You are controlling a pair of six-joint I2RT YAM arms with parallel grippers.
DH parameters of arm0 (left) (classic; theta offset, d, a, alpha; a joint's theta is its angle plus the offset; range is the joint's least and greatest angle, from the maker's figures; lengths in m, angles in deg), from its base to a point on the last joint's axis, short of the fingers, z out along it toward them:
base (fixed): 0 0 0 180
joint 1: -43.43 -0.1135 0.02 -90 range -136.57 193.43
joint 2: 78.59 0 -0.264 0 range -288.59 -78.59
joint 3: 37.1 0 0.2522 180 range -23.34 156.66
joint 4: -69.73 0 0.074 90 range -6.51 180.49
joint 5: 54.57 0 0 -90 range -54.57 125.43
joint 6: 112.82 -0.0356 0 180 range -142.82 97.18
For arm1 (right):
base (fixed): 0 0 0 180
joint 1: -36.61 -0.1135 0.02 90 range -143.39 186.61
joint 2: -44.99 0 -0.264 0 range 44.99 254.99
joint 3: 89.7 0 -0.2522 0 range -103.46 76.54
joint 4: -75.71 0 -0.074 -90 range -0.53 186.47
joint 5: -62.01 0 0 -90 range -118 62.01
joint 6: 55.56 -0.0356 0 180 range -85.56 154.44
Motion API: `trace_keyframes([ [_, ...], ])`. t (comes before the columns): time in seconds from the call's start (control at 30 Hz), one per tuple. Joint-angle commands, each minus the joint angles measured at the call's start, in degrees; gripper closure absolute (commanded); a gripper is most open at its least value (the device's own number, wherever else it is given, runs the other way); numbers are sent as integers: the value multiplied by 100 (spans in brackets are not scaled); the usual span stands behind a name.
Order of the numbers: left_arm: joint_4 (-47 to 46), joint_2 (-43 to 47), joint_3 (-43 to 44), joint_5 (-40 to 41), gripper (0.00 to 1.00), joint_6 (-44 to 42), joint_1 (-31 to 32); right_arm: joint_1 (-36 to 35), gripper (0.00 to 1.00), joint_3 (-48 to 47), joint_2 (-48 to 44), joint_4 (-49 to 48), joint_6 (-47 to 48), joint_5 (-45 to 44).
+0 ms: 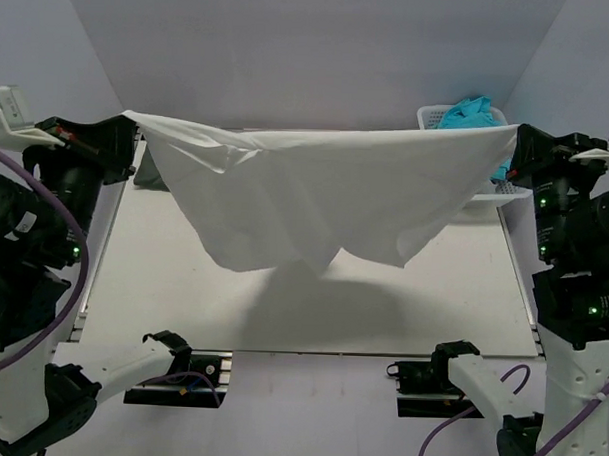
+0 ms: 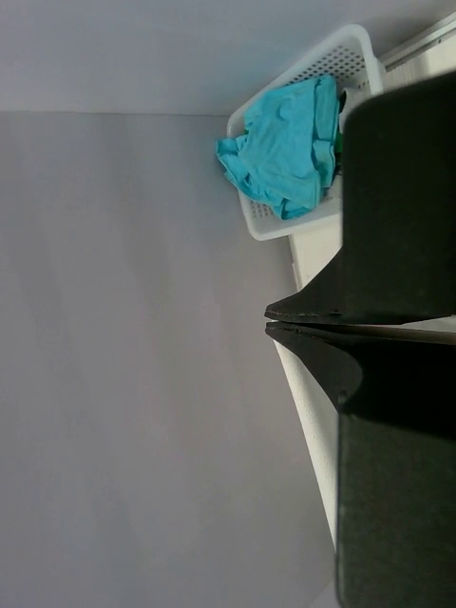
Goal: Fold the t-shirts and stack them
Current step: Flatten out the tshirt
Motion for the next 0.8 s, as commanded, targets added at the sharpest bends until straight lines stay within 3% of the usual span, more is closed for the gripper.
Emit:
trace_keyframes([
  [0.0, 77, -569, -113, -51, 100, 37, -8, 31, 100, 45, 283, 318, -119, 264],
  [0.13, 234, -1369, -851, 249, 100, 361, -16, 49, 100, 431, 994, 626, -349, 888],
  [0.23, 367, -2149, -1562, 487, 100, 765, -69, 31, 100, 1527, 1461, 250, -577, 1451],
  [0.33, 314, -2670, -2458, 189, 100, 1065, -349, 40, 100, 2512, 1970, -251, -682, 1994],
  [0.47, 253, -3444, -3014, -128, 100, 1381, -649, 14, 100, 2946, 3084, -297, -683, 2199],
  [0.57, 174, -3682, -3330, -181, 100, 1382, -763, 13, 63, 2964, 3650, -332, -577, 2182],
  [0.6, 104, -3760, -3392, -181, 100, 1382, -763, 14, 45, 2946, 3720, -375, -542, 2190],
  [0.77, -108, -3866, -3620, -252, 100, 1382, -869, 22, 24, 2946, 3747, -166, -498, 2112],
])
